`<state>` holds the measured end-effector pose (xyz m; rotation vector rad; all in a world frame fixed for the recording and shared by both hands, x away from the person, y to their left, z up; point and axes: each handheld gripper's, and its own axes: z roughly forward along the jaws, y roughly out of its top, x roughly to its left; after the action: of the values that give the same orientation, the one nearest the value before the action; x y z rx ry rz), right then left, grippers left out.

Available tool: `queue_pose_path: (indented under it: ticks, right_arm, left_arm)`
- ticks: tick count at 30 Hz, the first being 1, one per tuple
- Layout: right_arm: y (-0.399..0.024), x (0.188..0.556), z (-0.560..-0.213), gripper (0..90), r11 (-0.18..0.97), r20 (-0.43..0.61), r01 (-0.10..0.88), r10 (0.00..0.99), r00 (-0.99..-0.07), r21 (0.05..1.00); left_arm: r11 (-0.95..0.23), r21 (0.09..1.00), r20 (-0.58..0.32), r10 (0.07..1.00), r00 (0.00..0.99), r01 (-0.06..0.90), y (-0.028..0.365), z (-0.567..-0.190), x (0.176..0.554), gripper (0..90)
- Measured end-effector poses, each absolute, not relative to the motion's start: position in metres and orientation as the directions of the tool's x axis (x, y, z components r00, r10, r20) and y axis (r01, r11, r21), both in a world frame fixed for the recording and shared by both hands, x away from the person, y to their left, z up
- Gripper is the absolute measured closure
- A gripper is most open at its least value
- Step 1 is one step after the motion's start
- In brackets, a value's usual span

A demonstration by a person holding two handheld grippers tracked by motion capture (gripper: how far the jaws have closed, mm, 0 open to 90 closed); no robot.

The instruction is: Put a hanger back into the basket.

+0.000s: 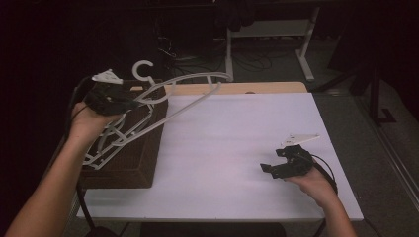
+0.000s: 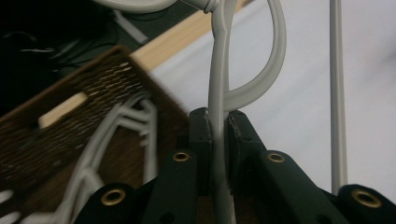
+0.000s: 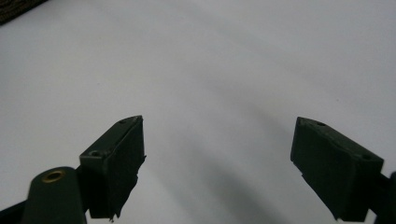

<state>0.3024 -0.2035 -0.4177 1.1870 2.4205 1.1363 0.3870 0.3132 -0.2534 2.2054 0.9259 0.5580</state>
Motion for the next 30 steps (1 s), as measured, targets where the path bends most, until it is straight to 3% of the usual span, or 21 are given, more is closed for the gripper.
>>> queue_pose_path:
  ticks: [16, 30]
  right_arm:
    - [-0.208, 0.304, -0.416, 16.6, 0.352, 0.142, 0.591, 0.764, -0.63, 0.726]
    - [-0.21, 0.306, -0.418, 16.9, 0.356, 0.136, 0.598, 0.77, -0.623, 0.718]
  left_arm:
    - [-0.419, 0.706, 0.121, 0.866, 0.486, 0.571, 0.439, -0.272, 0.394, 82.1]
    - [-0.413, 0.641, 0.168, 0.898, 0.407, 0.647, 0.476, -0.299, 0.396, 82.1]
